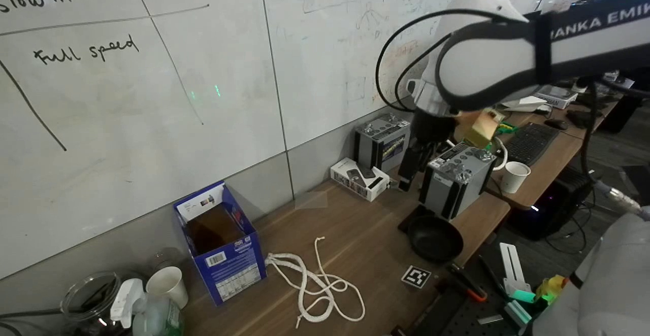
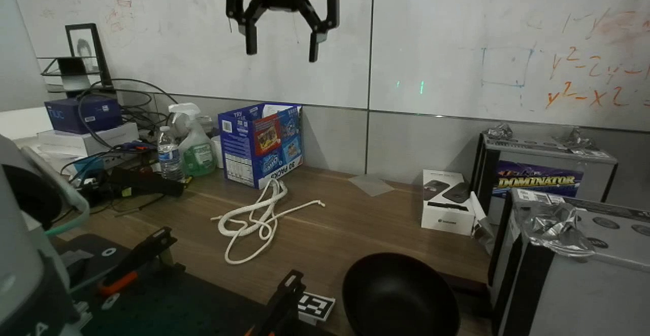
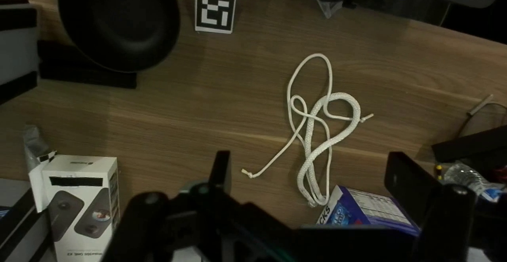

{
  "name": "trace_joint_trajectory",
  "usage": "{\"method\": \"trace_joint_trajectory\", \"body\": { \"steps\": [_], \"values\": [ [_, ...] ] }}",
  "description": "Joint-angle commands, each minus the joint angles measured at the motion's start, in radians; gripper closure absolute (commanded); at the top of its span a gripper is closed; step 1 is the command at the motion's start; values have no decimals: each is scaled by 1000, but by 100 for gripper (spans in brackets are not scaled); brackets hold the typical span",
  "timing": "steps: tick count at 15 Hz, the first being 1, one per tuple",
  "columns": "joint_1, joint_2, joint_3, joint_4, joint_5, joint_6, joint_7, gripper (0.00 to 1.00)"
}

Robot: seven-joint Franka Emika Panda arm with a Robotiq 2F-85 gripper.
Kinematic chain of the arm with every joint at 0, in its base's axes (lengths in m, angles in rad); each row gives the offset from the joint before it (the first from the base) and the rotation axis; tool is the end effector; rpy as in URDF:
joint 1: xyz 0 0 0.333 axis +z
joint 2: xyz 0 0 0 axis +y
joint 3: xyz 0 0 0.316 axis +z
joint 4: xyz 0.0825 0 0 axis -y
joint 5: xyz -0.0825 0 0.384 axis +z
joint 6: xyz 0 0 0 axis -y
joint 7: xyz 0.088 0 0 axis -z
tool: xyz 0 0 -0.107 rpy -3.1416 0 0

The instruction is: Pick the ropes and put them in the box

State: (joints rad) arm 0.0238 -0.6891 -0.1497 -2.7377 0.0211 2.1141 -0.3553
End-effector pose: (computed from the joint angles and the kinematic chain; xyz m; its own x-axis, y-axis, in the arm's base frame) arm 0.3349 -0.0385 0.4229 0.9656 0.2423 0.0943 0.2504 -0.9643 -0.0860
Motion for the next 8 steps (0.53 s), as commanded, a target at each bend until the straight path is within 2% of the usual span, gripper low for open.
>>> {"method": "trace_joint_trajectory", "body": {
  "steps": [1, 8],
  "values": [
    [12, 116, 70, -35, -41, 181, 59, 0],
    [41, 426, 163, -57, -60, 468, 142, 0]
  ]
}}
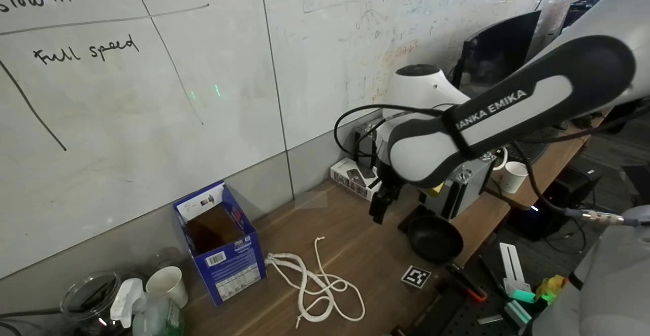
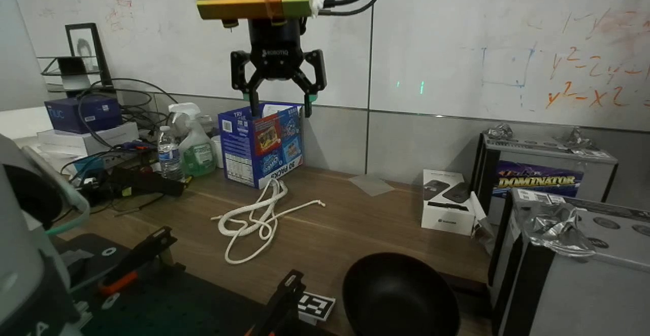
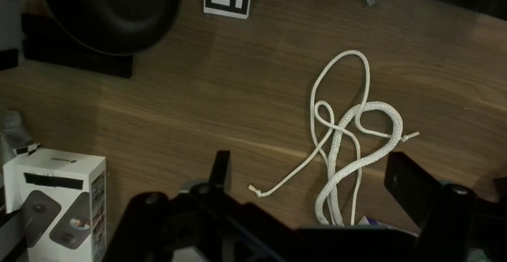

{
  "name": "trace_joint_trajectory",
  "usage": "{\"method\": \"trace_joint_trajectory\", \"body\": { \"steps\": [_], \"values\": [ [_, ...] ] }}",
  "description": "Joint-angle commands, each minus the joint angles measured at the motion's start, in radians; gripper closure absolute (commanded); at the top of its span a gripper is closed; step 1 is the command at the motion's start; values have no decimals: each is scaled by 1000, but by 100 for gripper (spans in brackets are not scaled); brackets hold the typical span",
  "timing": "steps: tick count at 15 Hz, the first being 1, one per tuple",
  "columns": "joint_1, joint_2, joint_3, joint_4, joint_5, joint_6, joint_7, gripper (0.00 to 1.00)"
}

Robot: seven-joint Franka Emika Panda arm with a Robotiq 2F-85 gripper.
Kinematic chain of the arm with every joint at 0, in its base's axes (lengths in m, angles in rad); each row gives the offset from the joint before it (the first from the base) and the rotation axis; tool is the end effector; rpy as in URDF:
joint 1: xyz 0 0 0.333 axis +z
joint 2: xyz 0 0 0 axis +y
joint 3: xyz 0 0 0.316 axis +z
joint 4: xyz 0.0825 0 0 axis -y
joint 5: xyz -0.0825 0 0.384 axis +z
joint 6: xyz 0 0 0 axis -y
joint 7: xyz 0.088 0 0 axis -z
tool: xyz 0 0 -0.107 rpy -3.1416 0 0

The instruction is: Pick the ropes and put them in the box

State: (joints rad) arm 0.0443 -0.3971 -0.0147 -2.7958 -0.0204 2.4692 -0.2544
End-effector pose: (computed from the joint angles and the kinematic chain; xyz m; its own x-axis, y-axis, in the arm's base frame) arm 0.3695 0.0114 0.3288 0.9529 0.2961 0.0661 0.2950 -0.9551 0.0256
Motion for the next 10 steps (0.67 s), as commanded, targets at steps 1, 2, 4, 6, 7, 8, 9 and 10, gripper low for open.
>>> {"method": "trace_joint_trajectory", "body": {
  "steps": [1, 2, 4, 6, 7, 8, 9, 10],
  "values": [
    [29, 179, 34, 1, -12, 141, 37, 0],
    [37, 228, 38, 1, -6, 175, 29, 0],
    [44, 325, 46, 1, -5, 244, 20, 0],
    [45, 404, 51, 12, 8, 304, 11, 0],
    [44, 443, 56, 22, 9, 334, 13, 0],
    [42, 478, 62, 37, 21, 355, 6, 0],
    [39, 510, 70, 49, 26, 383, 6, 0],
    [36, 546, 79, 65, 27, 411, 11, 0]
  ]
}}
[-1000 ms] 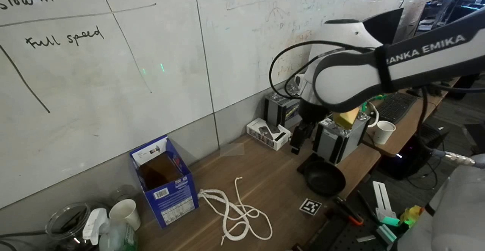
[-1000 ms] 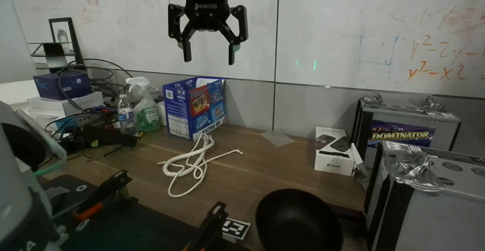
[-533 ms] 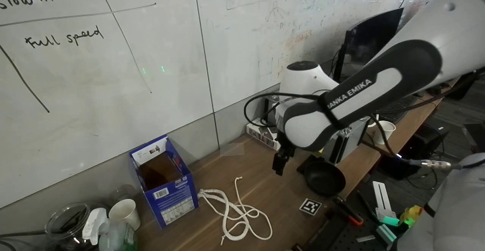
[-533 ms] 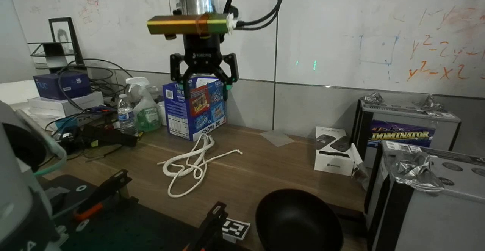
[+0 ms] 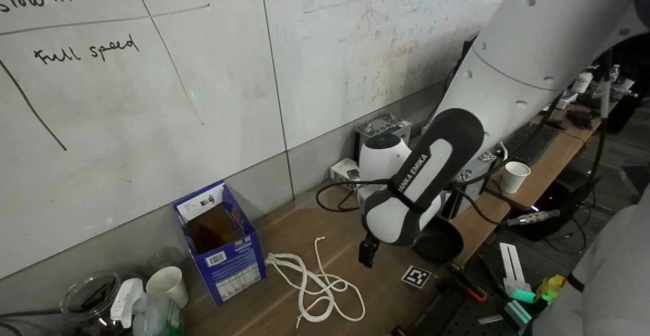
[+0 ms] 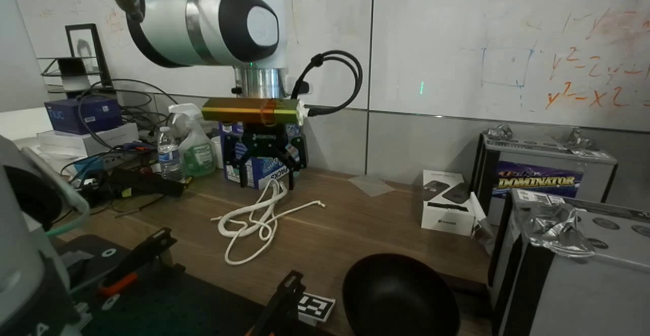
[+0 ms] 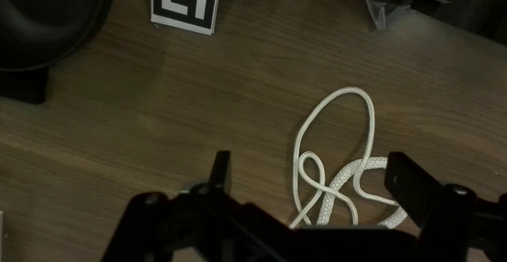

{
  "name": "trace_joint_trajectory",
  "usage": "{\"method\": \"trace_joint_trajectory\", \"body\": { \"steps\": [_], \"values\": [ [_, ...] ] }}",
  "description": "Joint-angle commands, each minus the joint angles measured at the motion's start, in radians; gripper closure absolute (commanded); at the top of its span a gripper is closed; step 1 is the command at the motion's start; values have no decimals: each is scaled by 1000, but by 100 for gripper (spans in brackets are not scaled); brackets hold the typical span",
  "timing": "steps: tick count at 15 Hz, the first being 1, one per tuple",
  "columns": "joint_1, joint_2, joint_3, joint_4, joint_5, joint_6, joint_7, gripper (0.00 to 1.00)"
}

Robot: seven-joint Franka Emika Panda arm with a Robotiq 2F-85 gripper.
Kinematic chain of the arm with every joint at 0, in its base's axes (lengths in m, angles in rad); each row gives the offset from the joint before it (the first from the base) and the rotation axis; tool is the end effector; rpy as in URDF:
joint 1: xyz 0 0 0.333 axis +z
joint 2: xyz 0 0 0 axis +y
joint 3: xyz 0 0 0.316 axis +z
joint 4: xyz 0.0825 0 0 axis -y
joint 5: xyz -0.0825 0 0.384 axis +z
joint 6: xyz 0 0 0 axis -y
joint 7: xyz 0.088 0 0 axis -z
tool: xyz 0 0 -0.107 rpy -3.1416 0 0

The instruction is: Pick the ropes and put them in the box

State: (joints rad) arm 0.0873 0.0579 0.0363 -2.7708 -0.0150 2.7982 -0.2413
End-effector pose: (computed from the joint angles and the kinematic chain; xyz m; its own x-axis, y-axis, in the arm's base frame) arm 0.3790 0.0481 0.1941 0.9286 0.3700 -0.0302 0.3700 -0.9290 -0.0048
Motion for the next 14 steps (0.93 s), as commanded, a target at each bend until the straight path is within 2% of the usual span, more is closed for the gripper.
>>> {"method": "trace_joint_trajectory", "body": {
  "steps": [1, 7, 14],
  "values": [
    [-11, 115, 39, 58, 31, 95, -3, 0],
    [-44, 292, 125, 162, 48, 166, -5, 0],
    [-102, 490, 194, 279, 3, 250, -19, 0]
  ]
}}
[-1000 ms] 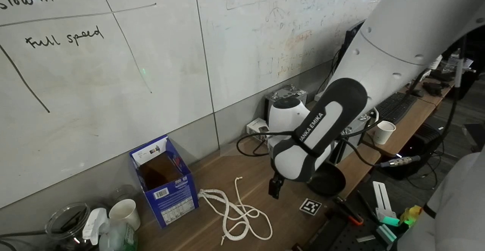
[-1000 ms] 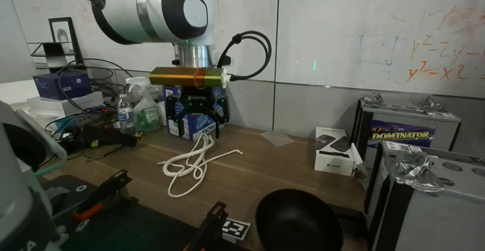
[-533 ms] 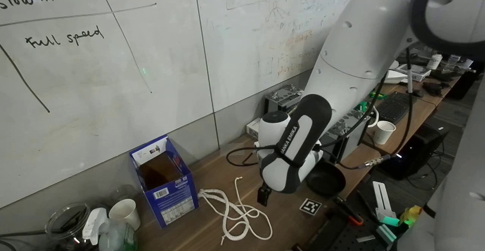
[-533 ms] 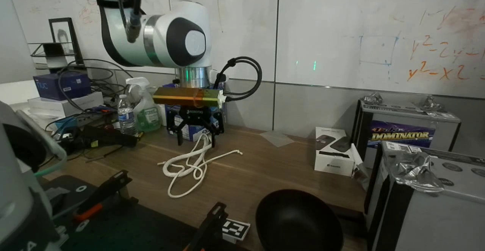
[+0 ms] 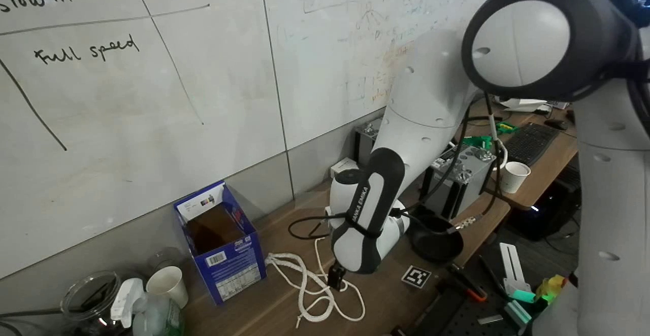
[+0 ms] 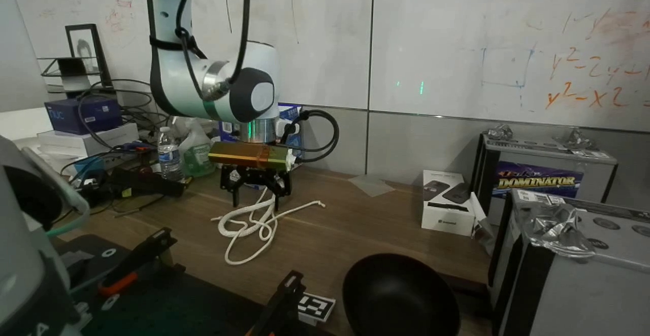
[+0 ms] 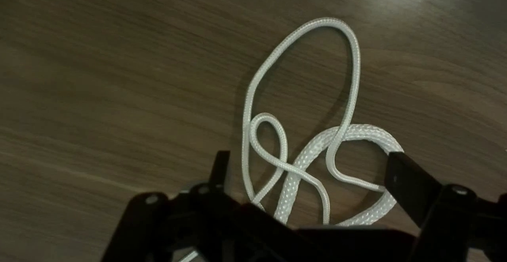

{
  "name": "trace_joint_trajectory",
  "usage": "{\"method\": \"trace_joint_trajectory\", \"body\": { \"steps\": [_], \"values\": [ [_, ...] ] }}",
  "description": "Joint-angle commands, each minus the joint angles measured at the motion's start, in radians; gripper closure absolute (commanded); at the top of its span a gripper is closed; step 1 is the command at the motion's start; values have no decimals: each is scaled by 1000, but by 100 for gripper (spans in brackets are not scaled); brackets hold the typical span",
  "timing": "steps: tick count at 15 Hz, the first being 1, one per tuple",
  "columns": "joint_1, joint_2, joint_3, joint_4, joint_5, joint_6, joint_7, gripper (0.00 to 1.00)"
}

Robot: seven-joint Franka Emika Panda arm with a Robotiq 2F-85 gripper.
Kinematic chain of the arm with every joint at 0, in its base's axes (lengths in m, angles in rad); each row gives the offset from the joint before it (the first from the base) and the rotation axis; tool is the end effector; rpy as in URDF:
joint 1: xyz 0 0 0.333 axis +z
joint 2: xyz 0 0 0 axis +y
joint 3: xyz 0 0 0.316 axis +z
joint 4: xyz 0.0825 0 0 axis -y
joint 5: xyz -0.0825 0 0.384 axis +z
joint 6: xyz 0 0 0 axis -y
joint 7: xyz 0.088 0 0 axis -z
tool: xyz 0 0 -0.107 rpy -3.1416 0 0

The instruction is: Pick the ropes and put them in the box

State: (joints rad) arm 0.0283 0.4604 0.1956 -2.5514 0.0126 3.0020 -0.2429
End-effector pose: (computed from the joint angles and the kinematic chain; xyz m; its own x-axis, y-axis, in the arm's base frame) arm 0.4217 0.1064 0.1056 0.9073 0.4202 0.0180 0.4201 -0.9034 -0.0863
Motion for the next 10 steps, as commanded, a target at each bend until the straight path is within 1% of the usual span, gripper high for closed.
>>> {"method": "trace_joint_trajectory", "body": {
  "steps": [1, 6, 10],
  "values": [
    [-47, 113, 37, 73, -36, 56, -19, 0],
    [-48, 208, 34, 136, -86, 77, -15, 0],
    [-38, 255, 30, 183, -114, 74, -14, 0]
  ]
}}
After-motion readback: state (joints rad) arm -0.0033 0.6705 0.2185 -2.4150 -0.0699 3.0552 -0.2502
